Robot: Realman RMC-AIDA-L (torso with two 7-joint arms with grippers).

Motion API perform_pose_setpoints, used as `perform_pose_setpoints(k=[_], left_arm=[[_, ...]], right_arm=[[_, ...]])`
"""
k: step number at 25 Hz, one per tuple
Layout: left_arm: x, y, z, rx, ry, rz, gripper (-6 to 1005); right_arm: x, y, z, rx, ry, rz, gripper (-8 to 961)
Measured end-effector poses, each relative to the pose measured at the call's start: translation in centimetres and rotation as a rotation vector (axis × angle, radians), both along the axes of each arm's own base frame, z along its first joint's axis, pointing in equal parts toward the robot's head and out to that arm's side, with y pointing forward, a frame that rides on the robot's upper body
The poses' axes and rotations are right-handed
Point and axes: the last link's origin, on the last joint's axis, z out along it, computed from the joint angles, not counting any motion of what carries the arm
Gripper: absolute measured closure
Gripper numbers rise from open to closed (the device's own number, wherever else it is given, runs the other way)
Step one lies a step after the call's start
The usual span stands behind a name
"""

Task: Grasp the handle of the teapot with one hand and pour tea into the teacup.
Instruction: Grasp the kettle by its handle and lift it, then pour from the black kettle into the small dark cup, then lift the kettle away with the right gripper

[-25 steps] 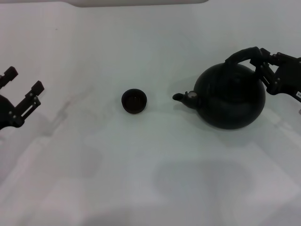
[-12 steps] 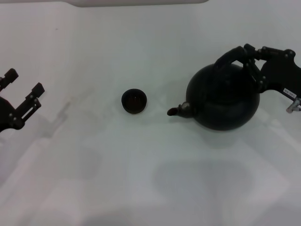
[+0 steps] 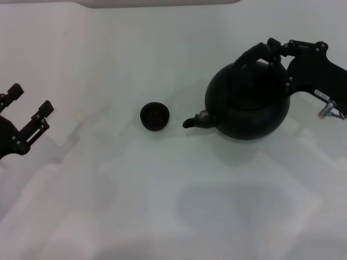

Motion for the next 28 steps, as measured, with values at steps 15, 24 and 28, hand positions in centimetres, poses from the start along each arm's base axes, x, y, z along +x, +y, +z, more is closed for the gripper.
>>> perform_pose_setpoints(k=[15, 24, 28], left_arm=[[0.1, -1.3, -1.0, -0.025, 0.015, -0.025, 299], [-0.2, -1.7, -1.3, -0.032, 0.006, 0.000, 299], [-0.2, -1.7, -1.5, -0.036, 0.002, 0.004, 300]], right_arm=[[-2.1, 1.6, 0.3, 0.088, -0.137, 0.063, 806], [-3.3, 1.7, 0.4, 0.122, -0.182, 0.096, 810], [-3.9, 1.7, -0.4, 0.146, -0.284, 0.106, 815]])
